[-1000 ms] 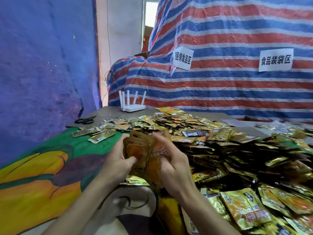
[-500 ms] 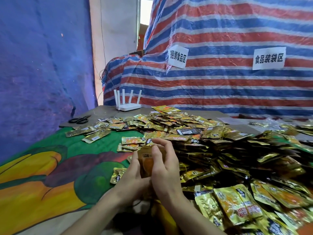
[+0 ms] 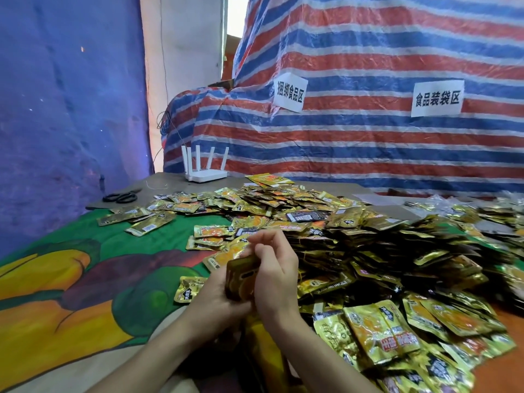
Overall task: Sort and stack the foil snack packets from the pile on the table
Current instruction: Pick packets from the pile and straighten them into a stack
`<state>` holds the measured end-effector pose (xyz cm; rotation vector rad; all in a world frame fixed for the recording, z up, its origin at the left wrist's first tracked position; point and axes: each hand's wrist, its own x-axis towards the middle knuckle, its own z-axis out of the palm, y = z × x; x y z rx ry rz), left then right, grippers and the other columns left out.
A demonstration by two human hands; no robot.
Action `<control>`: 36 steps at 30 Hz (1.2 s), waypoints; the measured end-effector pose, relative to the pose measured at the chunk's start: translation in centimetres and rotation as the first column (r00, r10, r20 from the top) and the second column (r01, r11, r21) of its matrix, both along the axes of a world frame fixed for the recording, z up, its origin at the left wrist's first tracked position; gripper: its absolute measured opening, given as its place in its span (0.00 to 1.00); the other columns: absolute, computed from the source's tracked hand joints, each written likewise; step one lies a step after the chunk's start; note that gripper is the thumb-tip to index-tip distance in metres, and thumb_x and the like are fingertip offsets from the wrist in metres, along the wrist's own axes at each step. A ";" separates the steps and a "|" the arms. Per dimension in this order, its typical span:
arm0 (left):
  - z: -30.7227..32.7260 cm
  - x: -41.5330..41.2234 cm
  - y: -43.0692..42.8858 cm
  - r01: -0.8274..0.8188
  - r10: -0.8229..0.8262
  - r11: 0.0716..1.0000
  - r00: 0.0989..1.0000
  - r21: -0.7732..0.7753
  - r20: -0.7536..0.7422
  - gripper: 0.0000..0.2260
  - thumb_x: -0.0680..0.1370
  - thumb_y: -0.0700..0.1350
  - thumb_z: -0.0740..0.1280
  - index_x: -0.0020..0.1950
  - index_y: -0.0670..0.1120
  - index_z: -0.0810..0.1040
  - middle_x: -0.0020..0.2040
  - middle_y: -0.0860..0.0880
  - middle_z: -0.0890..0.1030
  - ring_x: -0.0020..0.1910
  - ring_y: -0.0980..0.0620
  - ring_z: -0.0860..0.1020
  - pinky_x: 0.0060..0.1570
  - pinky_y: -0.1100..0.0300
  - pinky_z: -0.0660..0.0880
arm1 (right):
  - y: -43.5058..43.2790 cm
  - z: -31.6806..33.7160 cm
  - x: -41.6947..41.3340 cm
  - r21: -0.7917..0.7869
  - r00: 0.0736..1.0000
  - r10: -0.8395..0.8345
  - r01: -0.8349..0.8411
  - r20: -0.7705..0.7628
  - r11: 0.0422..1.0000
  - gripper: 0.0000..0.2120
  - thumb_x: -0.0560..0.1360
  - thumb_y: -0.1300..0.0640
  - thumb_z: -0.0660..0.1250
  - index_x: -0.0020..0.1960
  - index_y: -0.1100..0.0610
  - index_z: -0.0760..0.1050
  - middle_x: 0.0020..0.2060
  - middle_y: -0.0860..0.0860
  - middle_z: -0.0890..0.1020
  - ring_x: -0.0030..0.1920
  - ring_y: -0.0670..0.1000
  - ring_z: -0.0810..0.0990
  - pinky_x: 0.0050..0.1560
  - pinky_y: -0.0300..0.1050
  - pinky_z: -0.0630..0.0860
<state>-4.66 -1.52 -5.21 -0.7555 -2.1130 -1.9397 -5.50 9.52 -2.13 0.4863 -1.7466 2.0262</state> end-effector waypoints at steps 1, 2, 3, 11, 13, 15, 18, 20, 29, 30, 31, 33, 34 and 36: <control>0.2 0.1 0.1 -0.031 0.030 0.999 0.999 -0.020 -0.026 0.16 0.66 0.46 0.75 0.51 0.46 0.81 0.40 0.48 0.84 0.38 0.57 0.81 0.36 0.64 0.76 | 0.2 0.3 0.0 0.049 1.000 -0.012 0.012 -0.011 0.999 0.08 0.72 0.56 0.59 0.45 0.52 0.77 0.36 0.44 0.81 0.39 0.42 0.79 0.40 0.39 0.78; 0.3 0.2 0.1 -0.079 0.075 0.996 0.994 -0.041 -0.083 0.13 0.67 0.46 0.74 0.50 0.46 0.81 0.41 0.48 0.84 0.38 0.56 0.81 0.36 0.62 0.76 | 0.4 0.5 0.1 0.106 0.999 -0.022 0.025 -0.024 0.994 0.08 0.72 0.56 0.60 0.47 0.51 0.77 0.39 0.43 0.82 0.41 0.43 0.80 0.43 0.41 0.79; 0.5 0.2 0.1 -0.143 0.131 0.987 0.979 -0.071 -0.156 0.11 0.69 0.46 0.73 0.49 0.47 0.81 0.42 0.49 0.84 0.39 0.55 0.81 0.37 0.60 0.76 | 0.9 0.9 0.2 0.153 0.999 -0.035 0.040 -0.031 0.987 0.08 0.73 0.55 0.61 0.47 0.50 0.77 0.41 0.43 0.82 0.43 0.43 0.81 0.45 0.42 0.79; 2.2 1.4 1.1 -0.389 0.291 0.899 0.874 -0.201 -0.389 0.14 0.74 0.39 0.73 0.47 0.49 0.68 0.33 0.44 0.73 0.29 0.58 0.74 0.26 0.66 0.70 | 11.6 3.4 3.2 0.545 0.954 -0.231 0.298 -0.189 0.783 0.01 0.77 0.55 0.66 0.49 0.50 0.77 0.43 0.46 0.80 0.43 0.43 0.78 0.43 0.36 0.75; 2.9 2.1 2.0 -0.289 0.214 0.933 0.924 -0.213 -0.318 0.16 0.73 0.41 0.73 0.52 0.55 0.71 0.39 0.44 0.79 0.35 0.53 0.80 0.35 0.55 0.79 | 15.8 4.2 3.7 0.668 0.919 -0.339 0.381 -0.199 0.639 0.02 0.77 0.56 0.67 0.50 0.51 0.77 0.45 0.46 0.80 0.44 0.45 0.78 0.46 0.43 0.78; 3.6 2.9 2.9 -0.222 0.166 0.954 0.951 -0.203 -0.260 0.20 0.71 0.45 0.70 0.57 0.63 0.72 0.46 0.46 0.81 0.43 0.45 0.81 0.43 0.46 0.79 | 20.3 4.8 4.0 0.783 0.864 -0.476 0.409 -0.166 0.469 0.06 0.77 0.57 0.66 0.53 0.52 0.78 0.48 0.47 0.82 0.49 0.50 0.80 0.51 0.52 0.80; 4.1 3.4 4.2 -0.221 0.185 0.963 0.959 -0.157 -0.215 0.13 0.69 0.44 0.68 0.52 0.56 0.77 0.42 0.41 0.78 0.40 0.38 0.77 0.39 0.44 0.74 | 26.7 4.8 4.3 0.930 0.711 -0.695 0.321 -0.110 0.181 0.10 0.75 0.60 0.65 0.54 0.54 0.79 0.49 0.54 0.83 0.50 0.58 0.81 0.50 0.51 0.79; 4.0 3.4 4.6 -0.213 0.189 0.964 0.970 -0.160 -0.153 0.09 0.69 0.45 0.68 0.47 0.46 0.76 0.40 0.33 0.74 0.37 0.35 0.74 0.35 0.45 0.69 | 30.3 4.1 4.7 0.971 0.608 -0.783 0.236 -0.130 0.022 0.04 0.73 0.64 0.64 0.47 0.57 0.75 0.44 0.56 0.80 0.44 0.60 0.79 0.42 0.49 0.77; 2.6 1.9 3.0 -0.268 0.255 0.940 0.963 -0.214 -0.084 0.14 0.66 0.43 0.69 0.50 0.40 0.77 0.45 0.33 0.76 0.45 0.32 0.75 0.43 0.40 0.73 | 37.5 0.3 5.4 0.977 0.425 -0.880 0.081 -0.214 -0.198 0.11 0.76 0.67 0.61 0.38 0.57 0.66 0.34 0.51 0.72 0.36 0.54 0.74 0.35 0.46 0.71; 2.4 1.7 2.7 -0.273 0.262 0.937 0.962 -0.216 -0.080 0.14 0.66 0.43 0.69 0.50 0.40 0.77 0.45 0.34 0.77 0.45 0.33 0.75 0.42 0.45 0.72 | 37.5 0.3 5.4 0.975 0.426 -0.877 0.100 -0.224 -0.200 0.11 0.75 0.68 0.61 0.38 0.57 0.65 0.34 0.52 0.72 0.35 0.54 0.74 0.35 0.46 0.72; 2.1 1.5 2.4 -0.271 0.262 0.938 0.963 -0.216 -0.071 0.14 0.67 0.43 0.69 0.50 0.40 0.77 0.45 0.34 0.77 0.45 0.34 0.75 0.43 0.48 0.71 | 37.5 0.4 5.3 0.973 0.430 -0.873 0.114 -0.230 -0.200 0.11 0.75 0.68 0.61 0.37 0.57 0.66 0.34 0.53 0.73 0.35 0.54 0.74 0.35 0.46 0.73; 1.8 1.3 1.9 -0.268 0.262 0.937 0.963 -0.222 -0.057 0.12 0.67 0.42 0.69 0.48 0.40 0.77 0.44 0.35 0.77 0.45 0.34 0.75 0.43 0.50 0.70 | 37.5 0.5 5.2 0.969 0.436 -0.866 0.135 -0.246 -0.208 0.11 0.74 0.69 0.61 0.37 0.58 0.66 0.33 0.54 0.74 0.32 0.54 0.73 0.33 0.46 0.71; 1.7 1.3 1.7 -0.271 0.264 0.935 0.963 -0.229 -0.059 0.11 0.67 0.42 0.69 0.47 0.40 0.77 0.42 0.35 0.77 0.43 0.34 0.75 0.42 0.50 0.69 | 37.4 0.6 5.1 0.966 0.436 -0.862 0.142 -0.258 -0.217 0.11 0.74 0.70 0.61 0.37 0.58 0.65 0.33 0.55 0.74 0.31 0.55 0.71 0.32 0.46 0.69; 1.5 1.3 1.3 -0.293 0.281 0.925 0.956 -0.241 -0.080 0.09 0.67 0.42 0.69 0.45 0.41 0.77 0.40 0.38 0.77 0.41 0.36 0.74 0.40 0.51 0.69 | 37.2 0.8 5.1 0.956 0.437 -0.851 0.152 -0.293 -0.251 0.11 0.73 0.71 0.60 0.36 0.58 0.64 0.33 0.55 0.72 0.30 0.55 0.69 0.30 0.46 0.66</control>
